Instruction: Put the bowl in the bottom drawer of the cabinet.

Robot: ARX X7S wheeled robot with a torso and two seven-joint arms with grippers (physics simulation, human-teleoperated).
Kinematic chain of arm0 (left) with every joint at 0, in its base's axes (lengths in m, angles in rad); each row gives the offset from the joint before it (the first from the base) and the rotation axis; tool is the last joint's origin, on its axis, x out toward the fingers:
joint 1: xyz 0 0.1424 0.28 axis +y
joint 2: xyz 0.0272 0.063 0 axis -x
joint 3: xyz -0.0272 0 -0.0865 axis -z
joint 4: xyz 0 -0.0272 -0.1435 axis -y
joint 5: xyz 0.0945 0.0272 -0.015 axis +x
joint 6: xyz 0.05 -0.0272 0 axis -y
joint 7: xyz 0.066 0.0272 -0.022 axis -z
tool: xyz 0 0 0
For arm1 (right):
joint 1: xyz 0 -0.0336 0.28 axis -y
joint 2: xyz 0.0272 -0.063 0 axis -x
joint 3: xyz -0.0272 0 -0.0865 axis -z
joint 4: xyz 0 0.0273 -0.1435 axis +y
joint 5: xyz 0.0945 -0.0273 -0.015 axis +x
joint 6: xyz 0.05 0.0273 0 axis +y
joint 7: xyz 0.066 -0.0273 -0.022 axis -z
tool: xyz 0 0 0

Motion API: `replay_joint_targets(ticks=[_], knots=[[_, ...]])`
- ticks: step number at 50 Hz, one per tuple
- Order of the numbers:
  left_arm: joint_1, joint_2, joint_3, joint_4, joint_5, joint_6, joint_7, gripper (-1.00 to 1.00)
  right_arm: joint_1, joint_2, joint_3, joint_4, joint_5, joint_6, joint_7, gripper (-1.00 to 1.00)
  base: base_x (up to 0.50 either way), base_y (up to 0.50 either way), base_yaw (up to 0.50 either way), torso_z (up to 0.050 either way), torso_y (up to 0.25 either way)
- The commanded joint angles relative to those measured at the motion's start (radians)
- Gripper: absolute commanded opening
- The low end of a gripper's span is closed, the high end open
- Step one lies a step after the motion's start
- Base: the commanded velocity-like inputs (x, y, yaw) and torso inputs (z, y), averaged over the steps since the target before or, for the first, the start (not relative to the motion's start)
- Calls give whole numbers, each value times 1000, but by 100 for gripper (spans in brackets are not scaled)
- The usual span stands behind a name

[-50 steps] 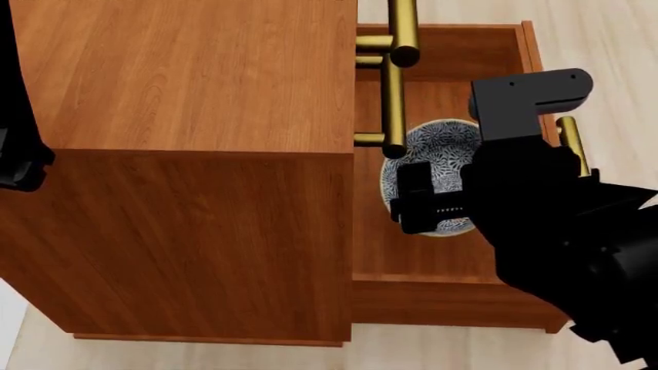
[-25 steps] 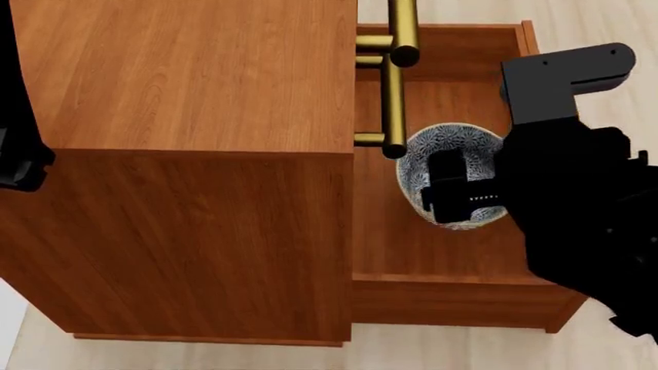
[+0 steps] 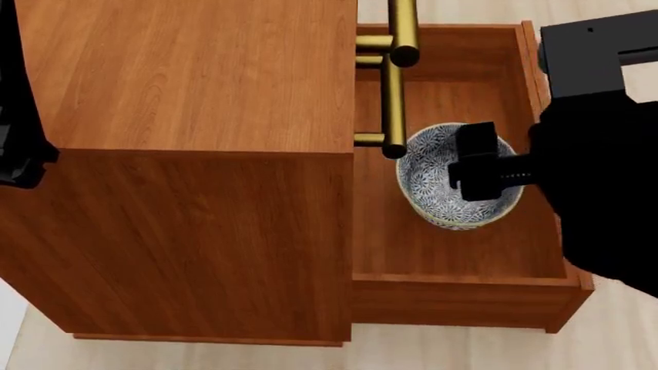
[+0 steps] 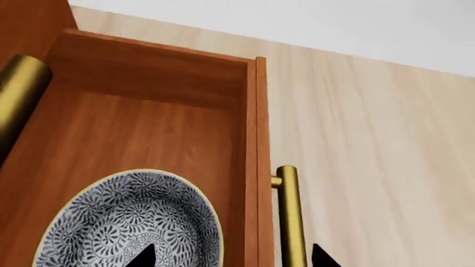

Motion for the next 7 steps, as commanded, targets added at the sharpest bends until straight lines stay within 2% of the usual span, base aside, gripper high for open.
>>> replay_joint_targets(ticks=[1,7], knots=[[-3,2,1,0,3,0,5,100,1,49,48,-66,58,22,45,100,0,0,0,0,0],[-2,6,5,-3,7,5,8,100,-8,81,78,-101,93,26,72,100,0,0,0,0,0]])
